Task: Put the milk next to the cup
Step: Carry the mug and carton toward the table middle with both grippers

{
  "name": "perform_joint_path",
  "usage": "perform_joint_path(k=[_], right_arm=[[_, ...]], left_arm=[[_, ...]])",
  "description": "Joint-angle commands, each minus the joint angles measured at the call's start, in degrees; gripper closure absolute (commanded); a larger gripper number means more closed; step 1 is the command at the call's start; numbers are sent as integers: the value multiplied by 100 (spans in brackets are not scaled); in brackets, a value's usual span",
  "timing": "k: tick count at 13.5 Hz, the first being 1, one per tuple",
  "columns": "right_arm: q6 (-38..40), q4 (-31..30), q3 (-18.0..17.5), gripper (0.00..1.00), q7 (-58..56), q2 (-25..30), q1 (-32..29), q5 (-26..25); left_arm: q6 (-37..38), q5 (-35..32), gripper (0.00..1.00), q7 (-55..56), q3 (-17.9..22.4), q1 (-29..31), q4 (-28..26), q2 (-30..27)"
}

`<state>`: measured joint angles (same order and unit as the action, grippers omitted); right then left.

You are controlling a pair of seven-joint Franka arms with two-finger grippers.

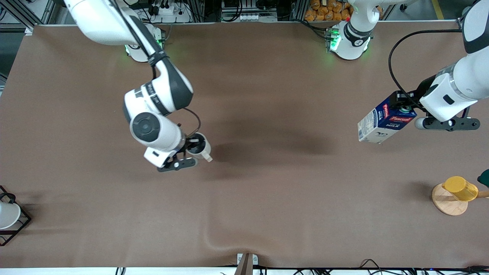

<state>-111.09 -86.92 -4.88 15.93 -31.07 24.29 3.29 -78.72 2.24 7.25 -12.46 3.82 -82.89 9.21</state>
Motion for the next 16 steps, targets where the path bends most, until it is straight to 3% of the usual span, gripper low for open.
perform_joint_path(k=[1, 6, 13, 16], right_arm=[[-386, 254, 40, 97, 654, -266, 401, 75], [-1089, 1167, 40, 98, 1807, -1093, 902, 128], [-1872, 1221, 49, 98, 3247, -1559, 1534, 137], [-2154, 1195, 66, 96, 3364, -1630, 1658, 66]], left_arm=[[312, 154, 51, 40, -37, -4, -16, -59], [638, 574, 51, 354, -169, -13, -16, -33], [920, 637, 51, 1560, -476, -180, -16, 11], [1007, 646, 51, 1797, -590, -197, -16, 11]])
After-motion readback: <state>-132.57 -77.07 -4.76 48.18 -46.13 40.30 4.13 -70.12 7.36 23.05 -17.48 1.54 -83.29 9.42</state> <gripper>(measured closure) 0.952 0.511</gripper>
